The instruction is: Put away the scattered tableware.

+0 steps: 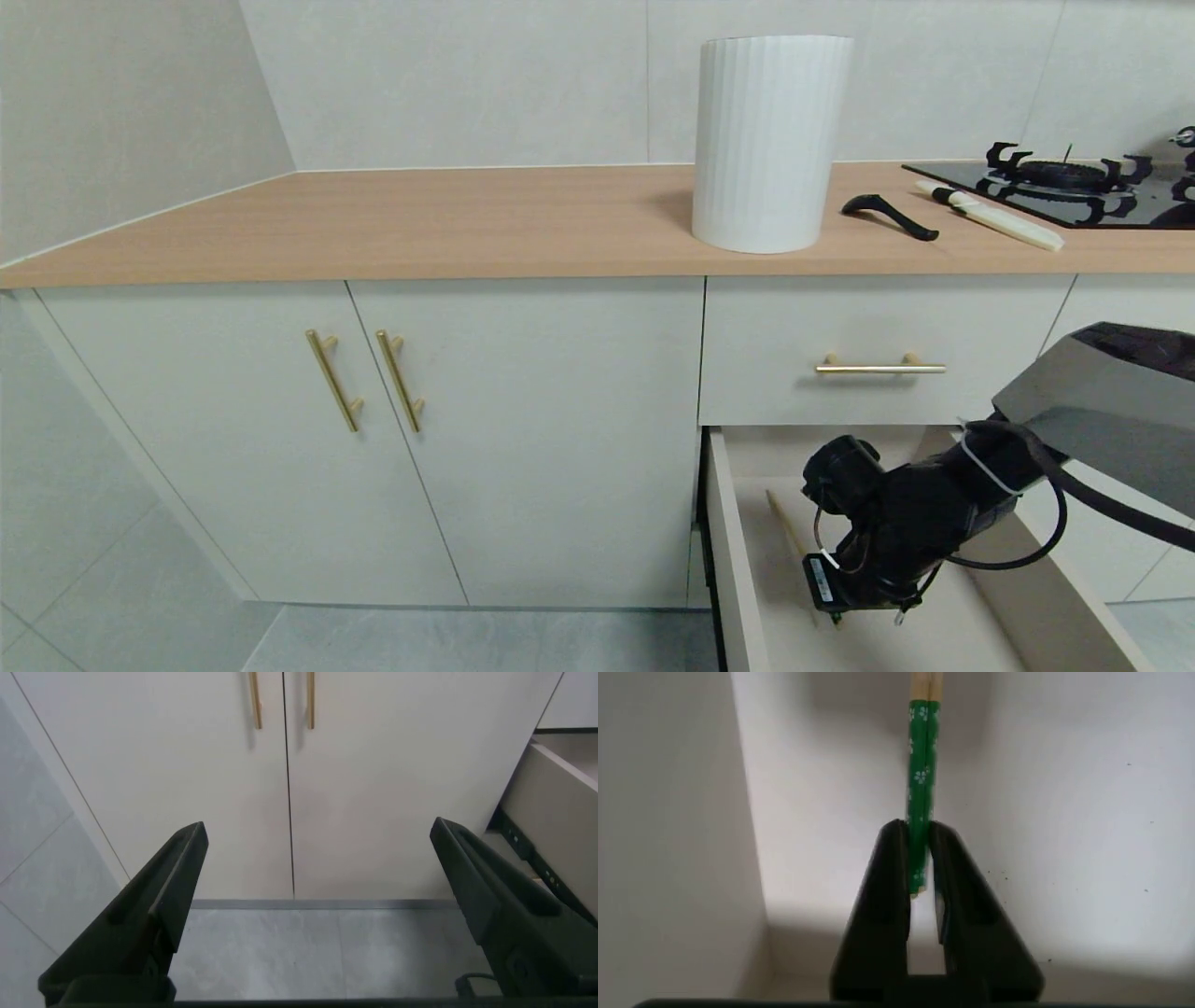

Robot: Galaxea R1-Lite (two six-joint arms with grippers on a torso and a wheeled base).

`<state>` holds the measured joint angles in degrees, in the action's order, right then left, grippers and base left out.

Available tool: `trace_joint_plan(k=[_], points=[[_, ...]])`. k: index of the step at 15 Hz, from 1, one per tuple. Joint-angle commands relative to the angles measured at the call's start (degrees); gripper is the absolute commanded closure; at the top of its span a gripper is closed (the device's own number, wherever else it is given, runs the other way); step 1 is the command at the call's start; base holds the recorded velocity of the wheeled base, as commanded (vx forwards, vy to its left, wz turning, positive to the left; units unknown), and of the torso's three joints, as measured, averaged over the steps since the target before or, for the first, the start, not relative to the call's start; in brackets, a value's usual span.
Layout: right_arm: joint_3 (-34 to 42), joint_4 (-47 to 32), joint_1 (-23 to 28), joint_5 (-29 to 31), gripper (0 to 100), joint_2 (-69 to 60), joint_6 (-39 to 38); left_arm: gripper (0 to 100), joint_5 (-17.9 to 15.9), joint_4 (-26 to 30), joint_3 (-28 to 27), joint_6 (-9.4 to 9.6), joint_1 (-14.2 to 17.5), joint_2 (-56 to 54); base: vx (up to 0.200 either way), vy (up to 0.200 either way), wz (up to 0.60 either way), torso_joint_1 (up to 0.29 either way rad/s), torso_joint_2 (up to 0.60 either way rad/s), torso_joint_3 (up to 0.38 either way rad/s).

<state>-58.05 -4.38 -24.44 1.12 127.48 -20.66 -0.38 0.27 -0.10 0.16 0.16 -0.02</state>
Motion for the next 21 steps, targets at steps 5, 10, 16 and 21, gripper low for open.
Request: trace_joint_plan(k=[5, 10, 16, 21], points=[[0.0, 0.0, -0.1, 0.0, 100, 0.8, 0.0, 0, 0.0, 0.0, 0.0, 0.02, 0.0, 0.0, 0.000, 0.000, 0.00, 0.000, 0.00, 0.000], [0.0, 0.0, -0.1, 0.0, 0, 0.6, -0.1, 0, 0.0, 0.0, 0.0, 0.02, 0.0, 0.0, 0.000, 0.000, 0.00, 0.000, 0.00, 0.000], [1.2, 0.0, 1.8, 0.3, 0, -9.9, -1.1, 0, 0.0, 0.0, 0.0, 0.02, 0.0, 0.0, 0.000, 0.000, 0.00, 0.000, 0.00, 0.000], [1.2, 0.0, 6.6, 0.4, 0, -24.6, -1.0, 0, 0.0, 0.0, 0.0, 0.02, 0.0, 0.0, 0.000, 0.000, 0.00, 0.000, 0.00, 0.000]])
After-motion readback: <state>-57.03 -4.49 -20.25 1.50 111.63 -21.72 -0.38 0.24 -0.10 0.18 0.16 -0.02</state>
